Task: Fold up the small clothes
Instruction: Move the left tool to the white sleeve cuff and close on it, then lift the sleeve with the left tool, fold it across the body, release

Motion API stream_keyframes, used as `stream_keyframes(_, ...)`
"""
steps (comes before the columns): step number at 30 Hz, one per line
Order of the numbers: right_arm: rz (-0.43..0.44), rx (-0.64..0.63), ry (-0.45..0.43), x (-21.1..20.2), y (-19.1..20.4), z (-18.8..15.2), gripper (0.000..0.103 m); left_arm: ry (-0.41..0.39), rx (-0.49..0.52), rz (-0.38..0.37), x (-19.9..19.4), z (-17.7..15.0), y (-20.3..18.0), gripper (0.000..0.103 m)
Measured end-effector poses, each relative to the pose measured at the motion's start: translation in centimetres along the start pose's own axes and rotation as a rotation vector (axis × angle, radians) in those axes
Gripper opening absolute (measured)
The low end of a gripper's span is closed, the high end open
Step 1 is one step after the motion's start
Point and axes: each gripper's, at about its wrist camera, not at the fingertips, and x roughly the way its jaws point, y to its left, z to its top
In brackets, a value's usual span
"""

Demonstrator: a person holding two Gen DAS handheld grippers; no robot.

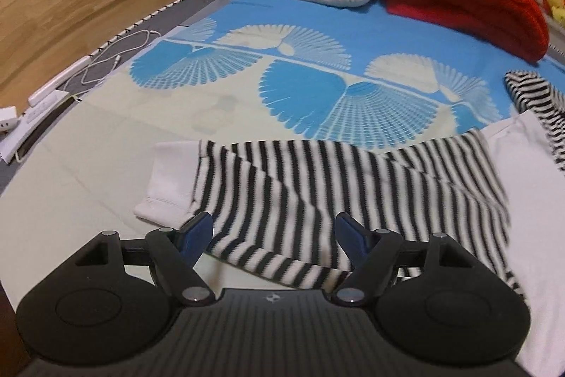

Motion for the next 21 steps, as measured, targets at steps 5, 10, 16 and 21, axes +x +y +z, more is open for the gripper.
stream_keyframes(5,-0.061,0.035,0.060,2.6,-0.2,-0.1,0.048,0.016,0.015,0.037,1.8,0.3,0.6,0.082)
stream_keyframes(10,-0.077,0.052,0.053,4.0,-1.0,0.4,0.044,0.138,-0.235,0.080,4.7,0.6,4.9,0.070)
stream_keyframes(16,-0.084,0.068,0.090,4.9,-2.0,-0.1,0.044,0.230,-0.488,0.044,6.8,-0.2,8.6,0.026)
stream_keyframes(21,-0.096,0.086,0.116,4.6,-3.0,-0.6,0.044,0.131,-0.360,0.098,4.7,1.5,5.7,0.001)
